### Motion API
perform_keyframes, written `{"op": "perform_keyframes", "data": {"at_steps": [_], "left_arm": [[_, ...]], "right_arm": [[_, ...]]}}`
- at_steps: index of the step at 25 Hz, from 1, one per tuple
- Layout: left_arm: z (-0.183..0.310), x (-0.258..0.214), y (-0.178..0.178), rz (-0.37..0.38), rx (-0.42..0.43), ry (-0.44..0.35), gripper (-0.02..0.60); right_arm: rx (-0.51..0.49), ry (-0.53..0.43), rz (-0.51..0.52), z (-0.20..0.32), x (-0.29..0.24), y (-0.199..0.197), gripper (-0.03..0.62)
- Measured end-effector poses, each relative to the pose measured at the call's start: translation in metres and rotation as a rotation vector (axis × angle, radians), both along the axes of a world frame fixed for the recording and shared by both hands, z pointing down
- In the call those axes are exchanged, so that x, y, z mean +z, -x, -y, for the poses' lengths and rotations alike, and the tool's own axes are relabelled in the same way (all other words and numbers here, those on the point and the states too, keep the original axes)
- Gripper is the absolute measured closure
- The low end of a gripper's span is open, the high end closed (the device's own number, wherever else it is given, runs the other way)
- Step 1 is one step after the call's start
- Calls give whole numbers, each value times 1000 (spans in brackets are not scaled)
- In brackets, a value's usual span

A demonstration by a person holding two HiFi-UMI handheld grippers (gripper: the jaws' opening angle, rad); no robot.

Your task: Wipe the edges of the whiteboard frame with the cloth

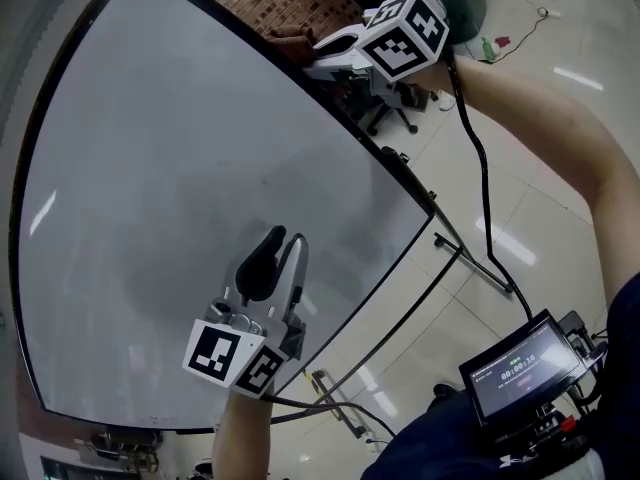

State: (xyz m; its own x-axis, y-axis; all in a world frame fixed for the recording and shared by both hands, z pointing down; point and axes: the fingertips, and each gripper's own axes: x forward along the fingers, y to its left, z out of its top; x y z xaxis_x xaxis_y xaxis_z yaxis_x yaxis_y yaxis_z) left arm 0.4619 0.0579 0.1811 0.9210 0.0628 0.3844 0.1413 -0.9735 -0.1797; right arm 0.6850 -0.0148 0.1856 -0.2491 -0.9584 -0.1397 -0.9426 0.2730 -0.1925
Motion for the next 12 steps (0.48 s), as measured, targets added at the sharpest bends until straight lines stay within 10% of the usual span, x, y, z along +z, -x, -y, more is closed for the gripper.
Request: {"op": "perform_keyframes", "data": {"at_steps": [12], "left_arm": [[-10, 43, -3, 102, 22, 61, 469]], "right_arm": [[-46, 65, 56, -10, 69, 28, 539]]}}
